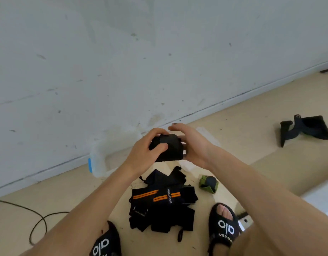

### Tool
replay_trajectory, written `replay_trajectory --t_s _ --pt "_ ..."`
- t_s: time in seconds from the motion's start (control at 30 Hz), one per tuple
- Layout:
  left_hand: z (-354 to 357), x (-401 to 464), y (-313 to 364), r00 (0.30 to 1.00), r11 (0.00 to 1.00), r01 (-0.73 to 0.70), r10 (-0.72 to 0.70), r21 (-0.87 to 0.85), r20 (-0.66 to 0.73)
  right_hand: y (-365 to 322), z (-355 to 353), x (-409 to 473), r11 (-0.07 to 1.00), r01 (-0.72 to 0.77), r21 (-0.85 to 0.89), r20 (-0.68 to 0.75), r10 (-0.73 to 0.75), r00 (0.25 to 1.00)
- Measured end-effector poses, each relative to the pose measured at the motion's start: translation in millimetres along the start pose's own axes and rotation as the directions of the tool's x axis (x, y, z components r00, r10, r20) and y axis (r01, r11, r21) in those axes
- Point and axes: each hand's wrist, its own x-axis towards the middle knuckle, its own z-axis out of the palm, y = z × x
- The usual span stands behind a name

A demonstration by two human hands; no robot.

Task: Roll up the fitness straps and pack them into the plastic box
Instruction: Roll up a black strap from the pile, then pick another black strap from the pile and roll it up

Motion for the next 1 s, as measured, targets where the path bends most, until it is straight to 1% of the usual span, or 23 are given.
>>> replay_trajectory --t_s 0.07,0.13,0.23,0.3,0.37,0.43,0.47,0.53,0.57,0.63,0.73,0.83,0.93,1.0 --pt "4.1 6.5 -8.4 1.000 0.999 0.023 -0.023 0.027 0.012 7.0 -9.0 -5.5 0.986 0.060 -0.159 0.114 -0.042 0.993" --pt "10.8 13.9 -15.4 0.998 0.998 0.051 -0.052 0.040 0.044 21.6 -15.8 -2.2 0.952 0.102 -0.290 0.142 -0.063 0.988" --pt "26.1 28.3 -25.9 0.985 0.991 0.104 -0.115 0.089 0.126 40.1 -28.9 10.9 0.861 0.135 -0.491 0.078 -0.111 0.991" --pt "39.3 39.4 -36.9 0.965 0.978 0.139 -0.169 0.155 0.201 47.9 -42.1 21.1 0.795 0.098 -0.599 0.052 -0.083 0.995" --pt "53.5 49.7 -52.6 0.945 0.962 0.170 -0.220 0.214 0.241 54.1 -54.9 34.3 0.678 0.058 -0.733 0.042 -0.040 0.998" --pt "65.7 59.8 -68.6 0.927 0.949 0.229 -0.281 0.219 0.249 63.0 -66.4 51.9 0.592 0.036 -0.805 0.020 -0.034 0.999" --pt "70.4 64.5 -77.2 0.906 0.937 0.293 -0.335 0.189 0.257 69.6 -73.4 61.8 0.568 0.023 -0.822 -0.003 -0.045 0.999" --pt "75.2 70.3 -97.9 0.840 0.884 0.443 -0.467 0.147 0.276 87.1 -94.2 83.5 0.561 -0.047 -0.827 -0.099 -0.063 0.993" --pt "75.4 71.0 -111.9 0.813 0.859 0.481 -0.512 0.176 0.278 97.3 -106.9 93.4 0.578 -0.102 -0.810 -0.169 -0.064 0.983" --pt "74.2 66.3 -142.4 0.776 0.813 0.483 -0.569 0.325 0.272 121.9 -136.6 111.2 0.618 -0.231 -0.752 -0.324 -0.040 0.945" --pt "77.6 48.4 -184.8 0.724 0.753 0.394 -0.608 0.528 0.326 161.2 -176.5 129.3 0.682 -0.398 -0.613 -0.532 0.016 0.847" --pt "87.5 33.2 -217.6 0.701 0.706 0.275 -0.612 0.653 0.367 199.1 -206.6 143.1 0.713 -0.500 -0.491 -0.670 0.058 0.740" --pt "99.6 28.8 -241.9 0.719 0.659 0.196 -0.600 0.726 0.351 230.4 -227.2 155.6 0.754 -0.546 -0.365 -0.734 0.128 0.667" --pt "107.6 28.7 -249.8 0.763 0.647 0.126 -0.548 0.752 0.344 244.9 -236.1 161.1 0.788 -0.554 -0.268 -0.757 0.184 0.627"
